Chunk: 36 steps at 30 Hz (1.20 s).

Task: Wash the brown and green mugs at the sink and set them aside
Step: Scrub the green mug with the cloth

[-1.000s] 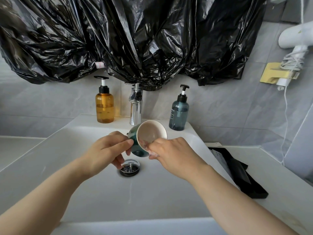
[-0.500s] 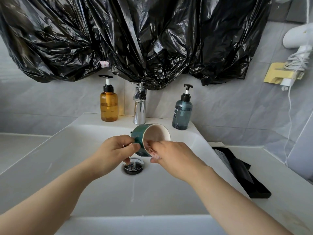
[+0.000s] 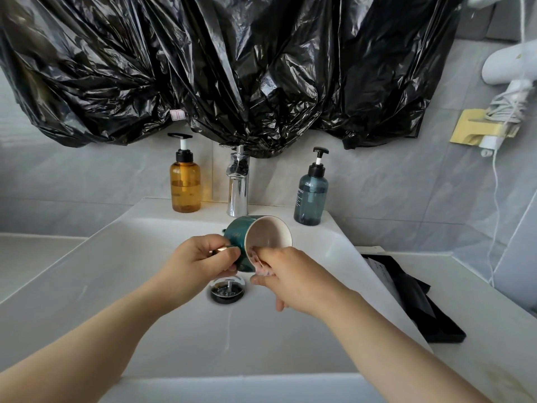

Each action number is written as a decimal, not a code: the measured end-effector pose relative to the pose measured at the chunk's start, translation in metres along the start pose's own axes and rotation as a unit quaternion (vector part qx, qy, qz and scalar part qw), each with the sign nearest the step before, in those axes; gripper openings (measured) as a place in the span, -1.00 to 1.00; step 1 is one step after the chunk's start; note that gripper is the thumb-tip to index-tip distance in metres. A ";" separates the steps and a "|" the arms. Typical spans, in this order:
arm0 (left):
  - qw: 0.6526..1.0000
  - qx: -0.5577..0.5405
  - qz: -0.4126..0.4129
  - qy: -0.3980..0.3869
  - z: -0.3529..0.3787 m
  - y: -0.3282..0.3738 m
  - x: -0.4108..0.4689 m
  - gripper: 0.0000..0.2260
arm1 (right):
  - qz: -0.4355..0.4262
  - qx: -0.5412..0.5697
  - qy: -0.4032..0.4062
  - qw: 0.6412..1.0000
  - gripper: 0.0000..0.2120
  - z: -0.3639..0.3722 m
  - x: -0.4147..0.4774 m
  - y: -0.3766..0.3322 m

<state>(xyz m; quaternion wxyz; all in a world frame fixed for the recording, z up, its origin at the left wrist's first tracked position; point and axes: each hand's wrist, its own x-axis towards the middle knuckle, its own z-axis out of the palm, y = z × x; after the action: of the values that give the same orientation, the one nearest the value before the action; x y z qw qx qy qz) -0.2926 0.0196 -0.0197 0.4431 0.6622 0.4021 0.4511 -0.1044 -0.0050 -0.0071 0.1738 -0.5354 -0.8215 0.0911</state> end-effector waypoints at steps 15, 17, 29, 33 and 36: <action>0.991 0.102 0.076 0.035 0.000 -0.004 0.005 -0.77 | 0.029 0.243 0.004 0.970 -0.64 -0.014 -0.007 0.017; 0.991 0.100 0.079 0.041 -0.001 -0.005 0.006 -0.69 | 0.021 0.151 0.046 0.987 -0.73 -0.015 -0.006 0.018; 0.985 0.115 0.123 0.038 0.000 -0.009 0.004 -0.67 | 0.070 0.382 -0.063 0.919 -0.79 -0.011 -0.003 0.000; 0.982 0.118 0.140 0.039 0.001 -0.010 0.005 -0.65 | 0.077 0.509 -0.077 0.854 -0.75 -0.014 -0.002 0.000; 0.979 0.128 0.156 0.027 0.002 -0.011 0.005 -0.65 | 0.075 0.549 -0.073 0.829 -0.68 -0.014 0.001 0.001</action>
<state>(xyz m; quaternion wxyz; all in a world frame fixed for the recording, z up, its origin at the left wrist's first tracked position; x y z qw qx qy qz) -0.2905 0.0271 -0.0296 0.2678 0.7556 0.3602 0.4771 -0.0985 -0.0044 0.0059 0.3716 -0.4033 -0.6039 0.5784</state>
